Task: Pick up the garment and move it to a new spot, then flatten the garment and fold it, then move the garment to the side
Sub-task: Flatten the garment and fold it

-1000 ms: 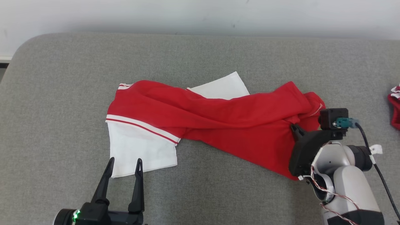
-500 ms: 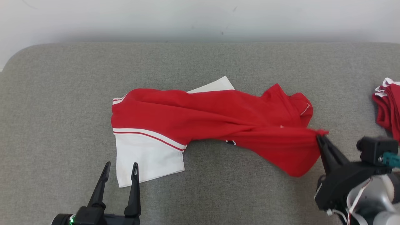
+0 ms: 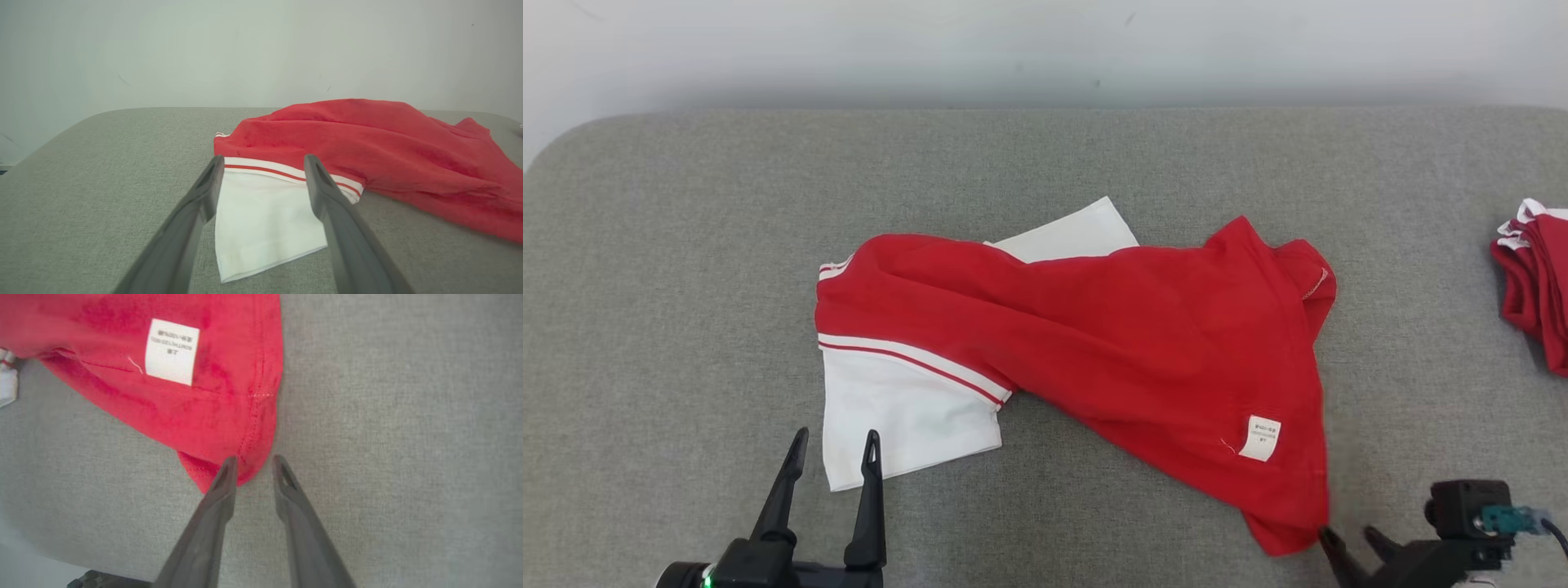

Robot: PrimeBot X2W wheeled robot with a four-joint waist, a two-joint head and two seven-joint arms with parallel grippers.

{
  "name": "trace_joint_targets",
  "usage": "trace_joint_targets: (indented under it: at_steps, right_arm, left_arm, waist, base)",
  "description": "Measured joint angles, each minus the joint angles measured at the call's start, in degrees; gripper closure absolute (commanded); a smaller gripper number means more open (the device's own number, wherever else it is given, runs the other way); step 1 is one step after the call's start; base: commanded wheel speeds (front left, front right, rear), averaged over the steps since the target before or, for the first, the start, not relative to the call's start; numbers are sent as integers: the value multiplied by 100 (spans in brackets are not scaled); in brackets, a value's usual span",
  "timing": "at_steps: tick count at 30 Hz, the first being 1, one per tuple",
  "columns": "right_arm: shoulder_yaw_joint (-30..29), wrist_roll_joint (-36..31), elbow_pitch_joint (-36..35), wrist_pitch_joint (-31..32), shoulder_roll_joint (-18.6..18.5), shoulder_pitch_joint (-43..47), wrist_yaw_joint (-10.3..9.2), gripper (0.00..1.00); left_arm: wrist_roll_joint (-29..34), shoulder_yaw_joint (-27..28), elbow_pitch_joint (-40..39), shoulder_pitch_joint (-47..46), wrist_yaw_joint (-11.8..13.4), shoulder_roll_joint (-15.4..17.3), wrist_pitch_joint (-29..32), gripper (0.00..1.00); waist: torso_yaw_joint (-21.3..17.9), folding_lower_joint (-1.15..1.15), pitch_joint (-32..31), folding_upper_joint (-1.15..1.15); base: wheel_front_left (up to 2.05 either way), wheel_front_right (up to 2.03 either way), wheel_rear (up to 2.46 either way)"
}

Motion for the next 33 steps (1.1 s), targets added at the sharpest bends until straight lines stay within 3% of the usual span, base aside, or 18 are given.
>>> trace_joint_targets:
  at_steps: [4,14,19,26,33]
  right_arm:
    - [-283,-21,158,2,-2,65,0,0]
    - [-580,-19,234,-1062,-3,-301,0,0]
    - [-528,7,331,-1149,-2,-321,0,0]
    - [-412,15,360,-1191,-3,-342,0,0]
    - [-319,44,355,-1200,-2,-380,0,0]
  left_arm:
    - [9,23,66,2,0,0,0,0]
    - [-69,38,677,51,-49,4,87,0]
    - [-249,66,1059,-126,-49,19,568,0]
    - [-352,277,1628,-588,245,135,1478,0]
    - [-398,281,1974,-924,353,174,1904,0]
  waist:
    - [31,0,-47,0]
    - [3,0,-166,0]
    - [-21,0,-218,0]
    - [-79,0,-226,0]
    - [-182,0,-145,0]
  base:
    - [0,0,0]
    - [0,0,0]
    - [0,0,0]
    - [0,0,0]
    - [0,0,0]
